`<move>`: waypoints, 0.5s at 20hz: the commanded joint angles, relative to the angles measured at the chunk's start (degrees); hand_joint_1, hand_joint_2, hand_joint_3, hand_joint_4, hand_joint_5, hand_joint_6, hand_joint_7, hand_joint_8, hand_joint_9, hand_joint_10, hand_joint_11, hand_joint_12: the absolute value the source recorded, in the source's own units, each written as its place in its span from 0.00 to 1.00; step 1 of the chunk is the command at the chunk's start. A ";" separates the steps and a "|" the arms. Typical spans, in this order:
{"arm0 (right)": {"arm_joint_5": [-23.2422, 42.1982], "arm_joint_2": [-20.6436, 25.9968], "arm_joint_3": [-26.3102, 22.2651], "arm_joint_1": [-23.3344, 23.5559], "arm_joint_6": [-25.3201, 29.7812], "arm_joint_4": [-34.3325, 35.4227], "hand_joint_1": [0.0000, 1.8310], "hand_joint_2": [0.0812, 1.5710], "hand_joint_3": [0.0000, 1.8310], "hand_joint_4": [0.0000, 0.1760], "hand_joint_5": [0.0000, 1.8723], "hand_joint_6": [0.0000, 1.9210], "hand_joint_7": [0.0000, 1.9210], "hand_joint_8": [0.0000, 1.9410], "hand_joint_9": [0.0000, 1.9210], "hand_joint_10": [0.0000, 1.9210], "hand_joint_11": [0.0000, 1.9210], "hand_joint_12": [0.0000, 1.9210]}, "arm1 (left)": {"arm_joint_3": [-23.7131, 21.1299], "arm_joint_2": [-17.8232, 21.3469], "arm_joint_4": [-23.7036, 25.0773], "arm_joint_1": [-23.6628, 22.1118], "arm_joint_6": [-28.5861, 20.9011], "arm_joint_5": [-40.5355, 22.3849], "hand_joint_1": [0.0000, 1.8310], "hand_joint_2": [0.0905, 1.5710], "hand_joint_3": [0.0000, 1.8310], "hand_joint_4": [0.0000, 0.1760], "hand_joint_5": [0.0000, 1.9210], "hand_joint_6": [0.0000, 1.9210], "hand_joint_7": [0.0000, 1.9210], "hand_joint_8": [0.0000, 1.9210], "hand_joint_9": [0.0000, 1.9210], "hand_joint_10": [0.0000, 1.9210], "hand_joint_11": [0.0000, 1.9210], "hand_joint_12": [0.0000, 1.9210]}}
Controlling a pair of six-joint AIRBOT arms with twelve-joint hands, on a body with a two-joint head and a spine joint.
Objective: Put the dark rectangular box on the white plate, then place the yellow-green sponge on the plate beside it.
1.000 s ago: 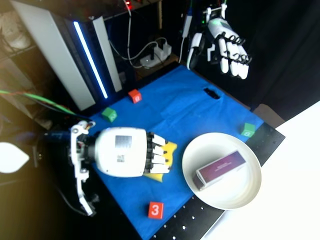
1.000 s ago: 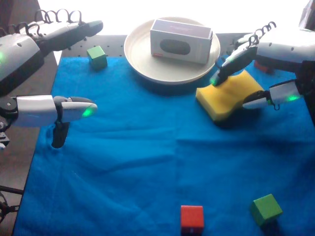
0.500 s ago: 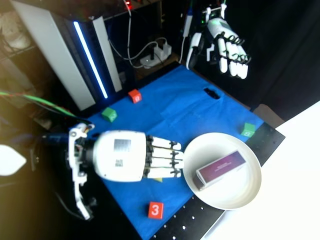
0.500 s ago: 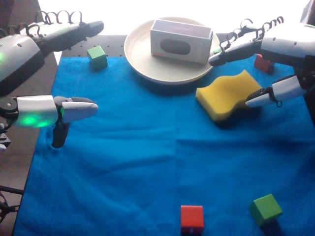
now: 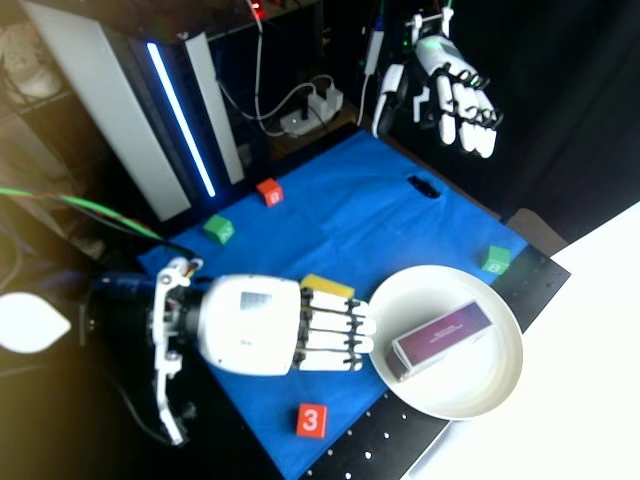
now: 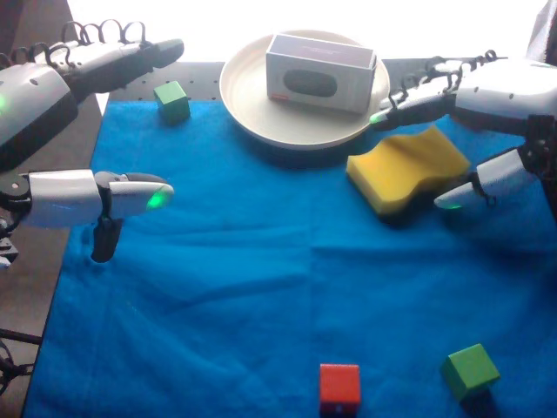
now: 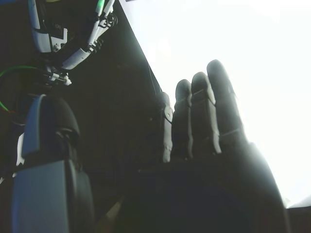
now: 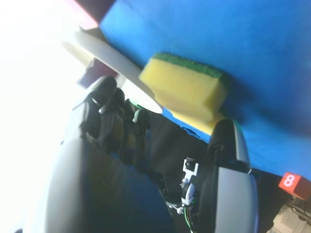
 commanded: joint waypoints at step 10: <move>1.35 -1.31 2.07 -0.70 0.14 2.51 0.60 0.57 0.00 0.00 0.21 0.00 0.18 0.00 0.15 0.01 0.00 0.43 | -0.01 0.03 -0.62 -0.09 -0.61 -7.58 0.40 0.61 0.00 0.35 0.10 0.00 0.09 0.00 0.08 0.00 0.00 0.31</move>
